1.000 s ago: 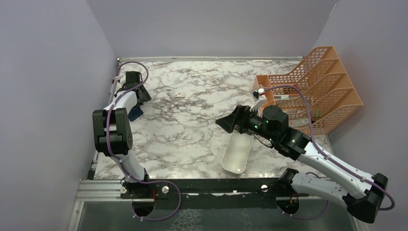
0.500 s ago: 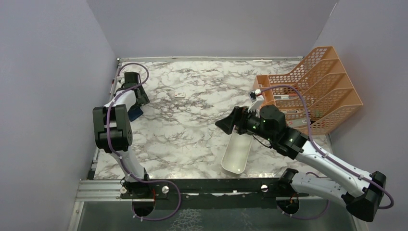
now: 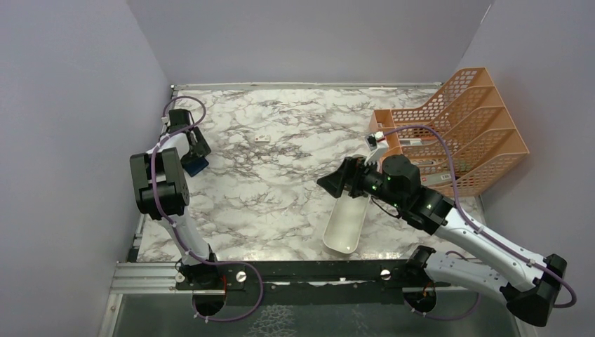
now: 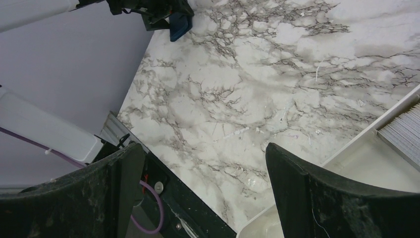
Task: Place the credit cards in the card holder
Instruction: Pick up the card holder from the center of the board.
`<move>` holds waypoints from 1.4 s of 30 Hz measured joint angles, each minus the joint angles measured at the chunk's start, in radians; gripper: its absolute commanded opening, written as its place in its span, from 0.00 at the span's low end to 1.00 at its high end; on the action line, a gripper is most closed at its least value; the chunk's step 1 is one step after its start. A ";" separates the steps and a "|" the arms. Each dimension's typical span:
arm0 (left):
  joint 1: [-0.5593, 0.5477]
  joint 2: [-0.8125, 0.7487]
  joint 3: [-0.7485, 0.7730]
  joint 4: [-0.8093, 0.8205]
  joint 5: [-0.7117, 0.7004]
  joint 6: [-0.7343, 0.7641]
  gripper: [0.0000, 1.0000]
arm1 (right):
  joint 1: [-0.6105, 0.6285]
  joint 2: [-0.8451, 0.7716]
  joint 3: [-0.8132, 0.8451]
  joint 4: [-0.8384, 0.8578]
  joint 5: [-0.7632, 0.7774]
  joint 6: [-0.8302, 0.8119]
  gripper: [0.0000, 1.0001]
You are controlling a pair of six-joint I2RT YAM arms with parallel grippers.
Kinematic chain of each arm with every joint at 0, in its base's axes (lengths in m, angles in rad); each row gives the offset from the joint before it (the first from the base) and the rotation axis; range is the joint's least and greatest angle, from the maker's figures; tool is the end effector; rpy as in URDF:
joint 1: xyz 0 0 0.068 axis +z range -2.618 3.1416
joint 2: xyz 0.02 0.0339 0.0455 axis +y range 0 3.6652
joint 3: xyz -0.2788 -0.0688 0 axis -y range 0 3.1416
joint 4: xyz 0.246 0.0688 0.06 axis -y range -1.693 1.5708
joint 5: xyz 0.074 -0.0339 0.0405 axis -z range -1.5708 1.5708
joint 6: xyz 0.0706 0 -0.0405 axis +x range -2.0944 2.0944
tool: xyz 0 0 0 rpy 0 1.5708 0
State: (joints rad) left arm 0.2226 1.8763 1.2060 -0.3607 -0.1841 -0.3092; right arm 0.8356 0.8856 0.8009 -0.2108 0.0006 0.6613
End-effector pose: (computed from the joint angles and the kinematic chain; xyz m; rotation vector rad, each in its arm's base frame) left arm 0.3947 0.1026 0.1506 -0.7437 2.4792 0.2076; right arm 0.1557 0.1721 0.3262 -0.1735 1.9914 1.0074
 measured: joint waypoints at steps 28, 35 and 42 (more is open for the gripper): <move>-0.162 -0.480 -0.328 0.166 0.689 -0.166 0.57 | 0.000 0.042 -0.005 0.026 -0.027 0.036 0.86; -0.317 -0.560 -0.406 0.299 0.965 -0.299 0.52 | 0.000 0.121 -0.048 0.185 -0.177 0.056 0.66; -0.453 -0.573 -0.431 0.407 1.154 -0.442 0.49 | 0.000 0.148 -0.163 0.483 -0.235 -0.127 0.57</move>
State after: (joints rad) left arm -0.2302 1.3037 0.7746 0.0463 0.9699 -0.7513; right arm 0.8356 1.0332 0.6384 0.2718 -0.2344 0.5339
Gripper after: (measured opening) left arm 0.656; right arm 0.577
